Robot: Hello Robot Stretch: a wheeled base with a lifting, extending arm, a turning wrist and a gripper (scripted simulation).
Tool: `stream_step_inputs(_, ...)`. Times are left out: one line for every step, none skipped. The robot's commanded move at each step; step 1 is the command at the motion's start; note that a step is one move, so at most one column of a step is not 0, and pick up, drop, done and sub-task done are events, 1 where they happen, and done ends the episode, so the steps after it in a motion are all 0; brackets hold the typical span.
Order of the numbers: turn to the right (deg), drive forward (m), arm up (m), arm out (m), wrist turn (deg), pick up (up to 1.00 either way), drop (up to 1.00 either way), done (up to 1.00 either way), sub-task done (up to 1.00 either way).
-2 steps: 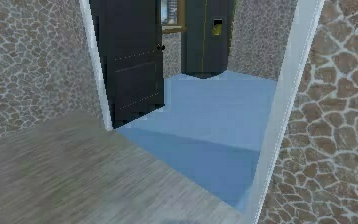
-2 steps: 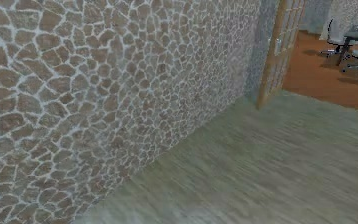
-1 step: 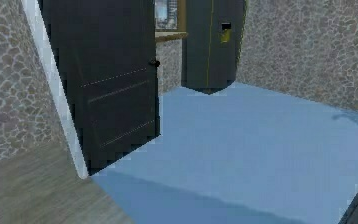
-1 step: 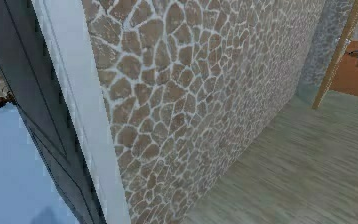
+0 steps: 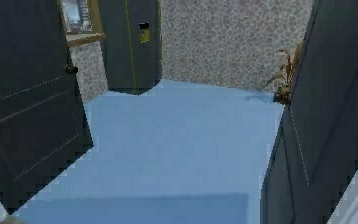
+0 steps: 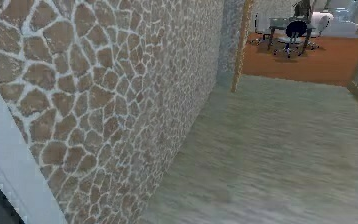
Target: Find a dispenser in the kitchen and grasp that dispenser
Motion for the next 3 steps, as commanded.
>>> stream_step_inputs(0.0, 1.00, 0.00, 0.00, 0.0, 0.00, 0.00, 0.00, 0.00)
stream_step_inputs(9.0, 0.00, 0.00, 0.00, 0.0, 0.00, 0.00, 0.00, 0.00)
stream_step_inputs(0.0, 0.15, 0.00, 0.00, 0.0, 0.00, 0.00, 0.00, 0.00)
